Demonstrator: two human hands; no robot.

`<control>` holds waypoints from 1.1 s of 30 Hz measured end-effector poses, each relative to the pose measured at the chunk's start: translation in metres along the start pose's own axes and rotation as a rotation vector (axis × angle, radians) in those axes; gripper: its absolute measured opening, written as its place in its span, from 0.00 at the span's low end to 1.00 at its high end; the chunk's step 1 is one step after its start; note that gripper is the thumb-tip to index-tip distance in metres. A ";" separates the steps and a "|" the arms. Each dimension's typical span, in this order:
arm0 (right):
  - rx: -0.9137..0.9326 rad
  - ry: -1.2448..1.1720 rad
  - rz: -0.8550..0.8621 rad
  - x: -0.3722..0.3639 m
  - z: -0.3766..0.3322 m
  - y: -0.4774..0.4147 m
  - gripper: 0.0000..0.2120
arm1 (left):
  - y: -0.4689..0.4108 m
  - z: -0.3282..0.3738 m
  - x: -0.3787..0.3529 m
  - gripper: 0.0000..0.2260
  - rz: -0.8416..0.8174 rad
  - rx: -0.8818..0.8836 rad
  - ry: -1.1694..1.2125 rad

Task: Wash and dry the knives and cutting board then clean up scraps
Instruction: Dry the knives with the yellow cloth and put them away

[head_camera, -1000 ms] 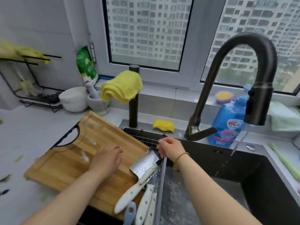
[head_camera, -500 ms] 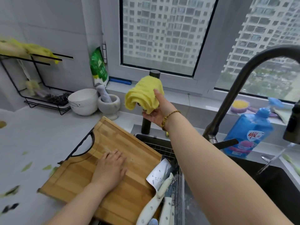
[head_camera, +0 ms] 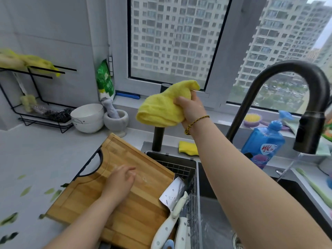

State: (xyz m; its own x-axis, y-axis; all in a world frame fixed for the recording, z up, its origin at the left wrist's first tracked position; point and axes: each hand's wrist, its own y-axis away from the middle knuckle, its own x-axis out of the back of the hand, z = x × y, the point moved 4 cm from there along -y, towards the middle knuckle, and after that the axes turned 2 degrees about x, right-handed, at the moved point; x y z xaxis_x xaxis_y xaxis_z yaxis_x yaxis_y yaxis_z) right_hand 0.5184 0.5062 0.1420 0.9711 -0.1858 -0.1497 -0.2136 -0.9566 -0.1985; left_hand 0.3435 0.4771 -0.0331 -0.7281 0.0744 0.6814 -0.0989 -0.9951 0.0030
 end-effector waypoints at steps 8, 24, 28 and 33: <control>0.022 0.175 0.031 0.074 0.000 0.079 0.16 | 0.007 0.072 0.016 0.09 0.167 -0.178 0.412; -0.320 0.604 0.172 0.224 0.112 0.204 0.10 | -0.008 0.224 -0.178 0.14 -0.499 -0.448 -0.056; -0.325 0.609 0.150 0.231 0.115 0.204 0.13 | -0.021 0.259 -0.197 0.15 -0.569 -0.417 -0.031; -0.329 0.611 0.177 0.244 0.117 0.198 0.15 | -0.034 0.264 -0.208 0.16 -0.569 -0.376 -0.038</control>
State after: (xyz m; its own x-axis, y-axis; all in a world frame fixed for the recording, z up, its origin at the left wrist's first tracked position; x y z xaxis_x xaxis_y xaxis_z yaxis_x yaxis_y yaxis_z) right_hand 0.7006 0.2980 -0.0469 0.8313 -0.3450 0.4358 -0.4240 -0.9006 0.0958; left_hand 0.6777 0.4785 0.0180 -0.4690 0.5705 0.6742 -0.6933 -0.7108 0.1191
